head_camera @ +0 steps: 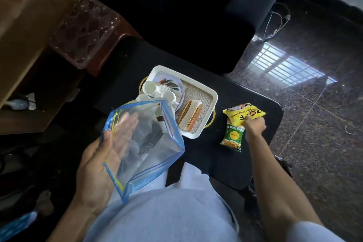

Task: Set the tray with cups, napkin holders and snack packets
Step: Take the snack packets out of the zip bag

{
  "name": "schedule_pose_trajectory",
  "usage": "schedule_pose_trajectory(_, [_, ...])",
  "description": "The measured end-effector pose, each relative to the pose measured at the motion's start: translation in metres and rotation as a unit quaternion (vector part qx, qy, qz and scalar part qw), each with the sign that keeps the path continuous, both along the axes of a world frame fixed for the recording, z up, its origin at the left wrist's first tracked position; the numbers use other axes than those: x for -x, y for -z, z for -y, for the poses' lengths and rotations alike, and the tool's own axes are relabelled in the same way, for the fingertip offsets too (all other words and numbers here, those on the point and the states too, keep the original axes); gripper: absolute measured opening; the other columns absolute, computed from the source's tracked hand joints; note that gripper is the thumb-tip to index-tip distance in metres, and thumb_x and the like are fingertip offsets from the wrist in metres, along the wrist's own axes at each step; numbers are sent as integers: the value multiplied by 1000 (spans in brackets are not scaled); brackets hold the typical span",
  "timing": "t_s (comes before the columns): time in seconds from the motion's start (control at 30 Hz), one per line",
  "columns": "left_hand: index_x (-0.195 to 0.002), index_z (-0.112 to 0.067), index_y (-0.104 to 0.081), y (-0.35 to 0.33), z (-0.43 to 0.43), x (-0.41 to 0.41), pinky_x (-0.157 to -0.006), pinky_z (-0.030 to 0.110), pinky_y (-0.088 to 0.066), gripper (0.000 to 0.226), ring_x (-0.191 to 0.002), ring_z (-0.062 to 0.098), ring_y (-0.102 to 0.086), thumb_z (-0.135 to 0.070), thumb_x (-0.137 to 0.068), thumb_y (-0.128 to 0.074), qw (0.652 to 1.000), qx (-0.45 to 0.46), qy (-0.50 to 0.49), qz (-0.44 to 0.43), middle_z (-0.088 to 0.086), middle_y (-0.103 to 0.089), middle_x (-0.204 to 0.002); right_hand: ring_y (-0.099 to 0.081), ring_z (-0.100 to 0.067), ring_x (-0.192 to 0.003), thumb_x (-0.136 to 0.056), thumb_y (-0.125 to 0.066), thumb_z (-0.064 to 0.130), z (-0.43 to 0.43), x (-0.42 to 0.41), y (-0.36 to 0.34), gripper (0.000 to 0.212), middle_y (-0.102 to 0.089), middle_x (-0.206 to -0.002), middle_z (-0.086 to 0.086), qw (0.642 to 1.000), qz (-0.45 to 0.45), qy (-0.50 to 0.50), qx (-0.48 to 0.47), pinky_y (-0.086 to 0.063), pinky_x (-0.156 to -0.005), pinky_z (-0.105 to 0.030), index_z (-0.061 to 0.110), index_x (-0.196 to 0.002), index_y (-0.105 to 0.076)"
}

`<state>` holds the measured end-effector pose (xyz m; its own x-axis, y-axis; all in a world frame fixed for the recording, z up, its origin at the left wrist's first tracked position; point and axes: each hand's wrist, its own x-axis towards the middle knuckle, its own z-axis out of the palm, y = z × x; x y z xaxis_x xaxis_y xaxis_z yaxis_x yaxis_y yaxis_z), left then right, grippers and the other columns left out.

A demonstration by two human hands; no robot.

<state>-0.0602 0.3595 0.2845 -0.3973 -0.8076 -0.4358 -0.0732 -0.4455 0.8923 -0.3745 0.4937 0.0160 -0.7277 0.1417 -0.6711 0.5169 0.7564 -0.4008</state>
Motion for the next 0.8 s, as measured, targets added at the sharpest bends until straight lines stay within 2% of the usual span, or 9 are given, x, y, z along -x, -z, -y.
schedule_pose_trajectory(0.07, [-131, -12, -67, 0, -2, -1, -111, 32, -44, 47, -136, 21, -57, -27, -106, -29, 1000, 5, 2, 6, 8, -65, -140, -58, -34, -116, -97, -58, 15, 4, -5, 11, 35, -58, -130, -22, 998, 40, 54, 12, -46, -82, -32, -9, -123, -56])
schedule_pose_trajectory(0.2, [-136, -6, -58, 0, -3, -3, -110, 32, -44, 47, -136, 21, -57, -28, -106, -29, 1000, 12, -2, 12, 9, -64, -141, -68, -28, -99, -93, -59, 7, 5, -13, 21, 27, -66, -113, -16, 984, 92, 147, 44, -49, -73, -30, -8, -116, -60])
schedule_pose_trajectory(0.33, [-133, -6, -62, 2, 0, -6, -112, 32, -42, 46, -137, 23, -56, -25, -108, -28, 1000, 17, 4, 6, 10, -64, -142, -69, -29, -101, -92, -63, 6, -3, -24, 22, 12, -63, -106, -14, 975, 110, 183, 58, -58, -90, -38, -2, -98, -54])
schedule_pose_trajectory(0.4, [-133, -8, -63, 4, 3, -6, -112, 33, -42, 45, -137, 23, -56, -25, -108, -29, 1000, 18, 8, 1, 10, -63, -142, -67, -30, -106, -91, -65, 3, -10, -30, 20, 18, -60, -109, -14, 971, 109, 201, 75, -56, -94, -43, -4, -104, -55])
schedule_pose_trajectory(0.5, [-137, -7, -57, 7, 11, -7, -111, 29, -44, 44, -137, 22, -56, -27, -107, -32, 1000, 10, 21, -7, 9, -64, -141, -67, -26, -108, -88, -68, -2, -24, -40, 13, 44, -62, -125, -20, 960, 117, 227, 114, -55, -97, -37, -9, -130, -54])
schedule_pose_trajectory(0.57, [-136, -8, -58, 7, 17, -7, -112, 28, -44, 44, -136, 20, -57, -30, -104, -36, 1000, 6, 25, -6, 7, -66, -139, -70, -24, -102, -90, -65, -4, -33, -48, 2, 45, -63, -127, -22, 953, 120, 238, 146, -56, -94, -33, -8, -133, -54])
schedule_pose_trajectory(0.63, [-132, -10, -60, 5, 24, -8, -111, 26, -44, 44, -135, 18, -58, -32, -101, -38, 999, -1, 33, -7, 6, -67, -138, -70, -24, -100, -92, -65, -1, -33, -59, -22, 42, -64, -127, -22, 960, 105, 215, 143, -56, -93, -33, -5, -132, -56])
schedule_pose_trajectory(0.7, [-129, -13, -62, 4, 31, -9, -108, 21, -46, 42, -133, 15, -59, -32, -99, -40, 999, -10, 35, -11, 4, -68, -137, -69, -26, -102, -93, -67, 10, -24, -72, -62, 35, -66, -124, -19, 981, 47, 130, 137, -55, -96, -39, 2, -127, -62])
schedule_pose_trajectory(0.8, [-127, -16, -65, 7, 44, -16, -97, 13, -50, 37, -129, 10, -62, -35, -102, -47, 999, -11, 53, 3, -1, -71, -132, -73, -22, -93, -92, -71, 22, 4, -102, -150, 12, -75, -103, -9, 959, -94, -11, 268, -57, -89, -39, 19, -103, -71])
